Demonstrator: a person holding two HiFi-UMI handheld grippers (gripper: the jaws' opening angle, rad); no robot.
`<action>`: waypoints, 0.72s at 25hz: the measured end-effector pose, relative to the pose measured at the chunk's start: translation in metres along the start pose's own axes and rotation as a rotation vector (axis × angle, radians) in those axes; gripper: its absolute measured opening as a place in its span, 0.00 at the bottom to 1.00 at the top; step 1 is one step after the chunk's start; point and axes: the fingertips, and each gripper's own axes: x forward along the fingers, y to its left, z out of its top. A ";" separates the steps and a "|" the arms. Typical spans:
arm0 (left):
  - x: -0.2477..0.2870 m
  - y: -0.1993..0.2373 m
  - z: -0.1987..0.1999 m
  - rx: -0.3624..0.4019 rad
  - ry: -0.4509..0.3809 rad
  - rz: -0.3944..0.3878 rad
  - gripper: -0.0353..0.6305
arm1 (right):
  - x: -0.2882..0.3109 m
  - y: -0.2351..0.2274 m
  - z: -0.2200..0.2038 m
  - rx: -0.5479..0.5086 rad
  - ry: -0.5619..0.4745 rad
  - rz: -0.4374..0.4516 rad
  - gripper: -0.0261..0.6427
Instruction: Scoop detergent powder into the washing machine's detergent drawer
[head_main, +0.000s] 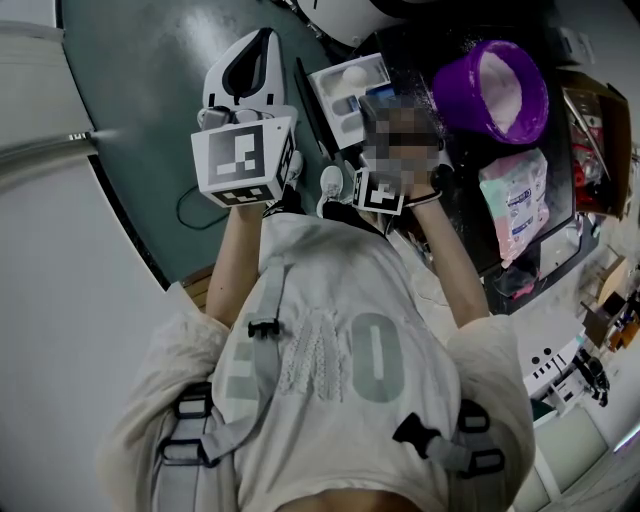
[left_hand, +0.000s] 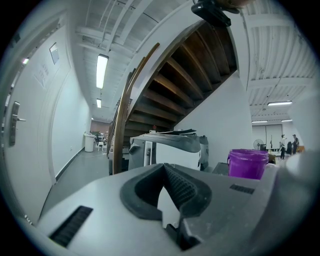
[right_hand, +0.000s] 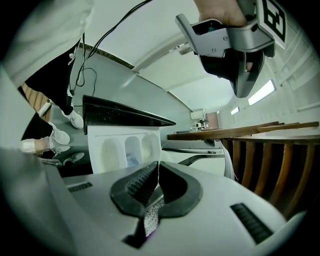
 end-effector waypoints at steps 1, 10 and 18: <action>-0.001 0.000 0.000 -0.002 -0.001 0.002 0.08 | 0.000 0.001 0.000 0.000 -0.002 0.004 0.05; -0.001 -0.001 0.000 -0.007 -0.008 0.000 0.08 | 0.001 -0.001 -0.003 0.005 -0.003 0.009 0.05; 0.009 -0.008 0.015 0.025 -0.041 -0.021 0.08 | -0.012 -0.061 -0.009 0.191 -0.009 -0.105 0.06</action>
